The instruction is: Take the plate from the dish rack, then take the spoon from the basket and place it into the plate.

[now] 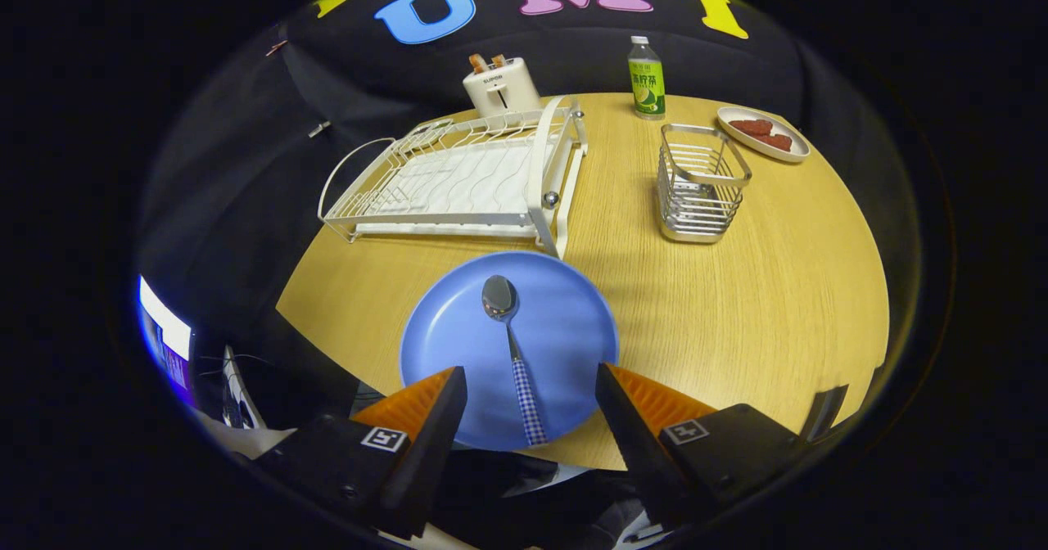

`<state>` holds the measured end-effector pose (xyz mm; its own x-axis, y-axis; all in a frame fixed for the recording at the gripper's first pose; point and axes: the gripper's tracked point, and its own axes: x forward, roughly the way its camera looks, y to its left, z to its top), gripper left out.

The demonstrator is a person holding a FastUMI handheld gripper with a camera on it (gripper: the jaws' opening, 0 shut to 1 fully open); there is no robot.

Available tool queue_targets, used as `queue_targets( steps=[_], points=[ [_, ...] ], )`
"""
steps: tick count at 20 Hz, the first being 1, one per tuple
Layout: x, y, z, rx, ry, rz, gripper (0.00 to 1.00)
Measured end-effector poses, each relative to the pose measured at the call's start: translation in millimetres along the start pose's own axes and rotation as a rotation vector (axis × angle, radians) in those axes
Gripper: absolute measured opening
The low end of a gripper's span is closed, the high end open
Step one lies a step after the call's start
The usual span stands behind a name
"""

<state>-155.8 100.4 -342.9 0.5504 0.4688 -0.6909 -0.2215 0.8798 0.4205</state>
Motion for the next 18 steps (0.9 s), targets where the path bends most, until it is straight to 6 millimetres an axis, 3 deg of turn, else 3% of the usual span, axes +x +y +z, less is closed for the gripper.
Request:
queue_targets(
  steps=[3,8,14,18],
  points=[
    [-15.4,-4.4,26.6,0.003,-0.056,-0.006,0.99],
    [-55.7,-32.5,102.4,-0.06,-0.211,-0.093,0.99],
    [-129.0,-56.7,203.9,-0.107,-0.438,-0.17,0.99],
    [-179.8,-82.8,246.0,-0.143,-0.552,-0.231,0.99]
  ],
)
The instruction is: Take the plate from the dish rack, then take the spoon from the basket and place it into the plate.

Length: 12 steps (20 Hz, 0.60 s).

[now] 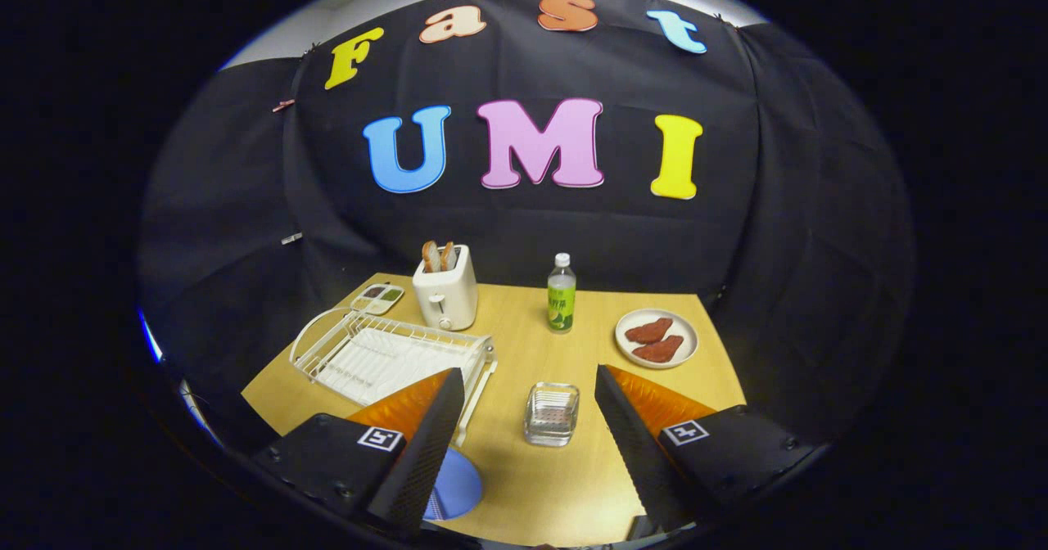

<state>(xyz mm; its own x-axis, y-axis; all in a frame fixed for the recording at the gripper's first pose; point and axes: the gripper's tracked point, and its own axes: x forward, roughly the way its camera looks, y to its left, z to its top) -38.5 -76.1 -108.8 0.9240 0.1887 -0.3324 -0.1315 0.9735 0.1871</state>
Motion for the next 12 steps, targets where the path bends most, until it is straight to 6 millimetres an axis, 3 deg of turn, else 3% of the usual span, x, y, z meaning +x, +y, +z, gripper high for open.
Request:
queue_targets(
  steps=[6,12],
  points=[
    [-28.6,-44.4,51.7,-0.033,-0.114,-0.054,0.99],
    [-32.8,-72.5,54.8,-0.023,-0.132,-0.047,0.99]
  ],
)
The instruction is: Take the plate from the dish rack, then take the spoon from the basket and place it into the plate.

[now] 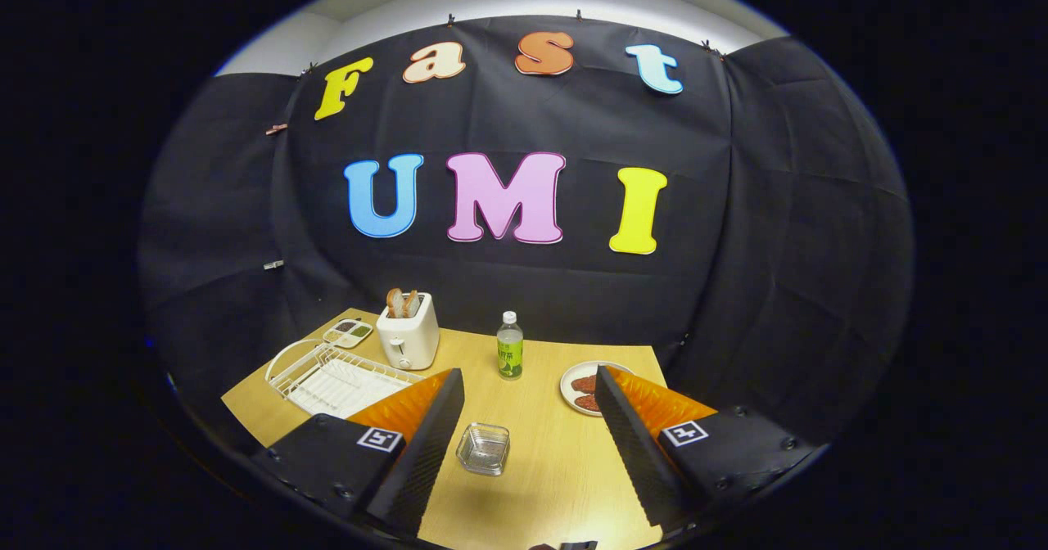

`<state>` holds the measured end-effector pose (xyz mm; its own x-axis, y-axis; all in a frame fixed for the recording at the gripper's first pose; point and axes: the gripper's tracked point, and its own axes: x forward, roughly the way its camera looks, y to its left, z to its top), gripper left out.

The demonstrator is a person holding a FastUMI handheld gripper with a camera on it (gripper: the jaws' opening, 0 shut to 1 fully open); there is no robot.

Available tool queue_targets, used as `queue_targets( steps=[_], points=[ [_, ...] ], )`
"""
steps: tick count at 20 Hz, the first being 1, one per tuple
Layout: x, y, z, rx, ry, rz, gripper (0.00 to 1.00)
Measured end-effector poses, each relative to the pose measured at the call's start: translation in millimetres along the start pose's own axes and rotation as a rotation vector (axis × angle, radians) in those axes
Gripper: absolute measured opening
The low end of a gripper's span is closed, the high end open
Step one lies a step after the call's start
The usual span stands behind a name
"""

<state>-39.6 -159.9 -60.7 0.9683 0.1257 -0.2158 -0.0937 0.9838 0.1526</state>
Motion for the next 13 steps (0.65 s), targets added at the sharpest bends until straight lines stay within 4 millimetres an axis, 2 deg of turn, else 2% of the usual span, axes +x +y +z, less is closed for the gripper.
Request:
queue_targets(
  steps=[13],
  points=[
    [1.5,-7.7,-7.1,-0.007,-0.001,0.045,0.99]
  ],
)
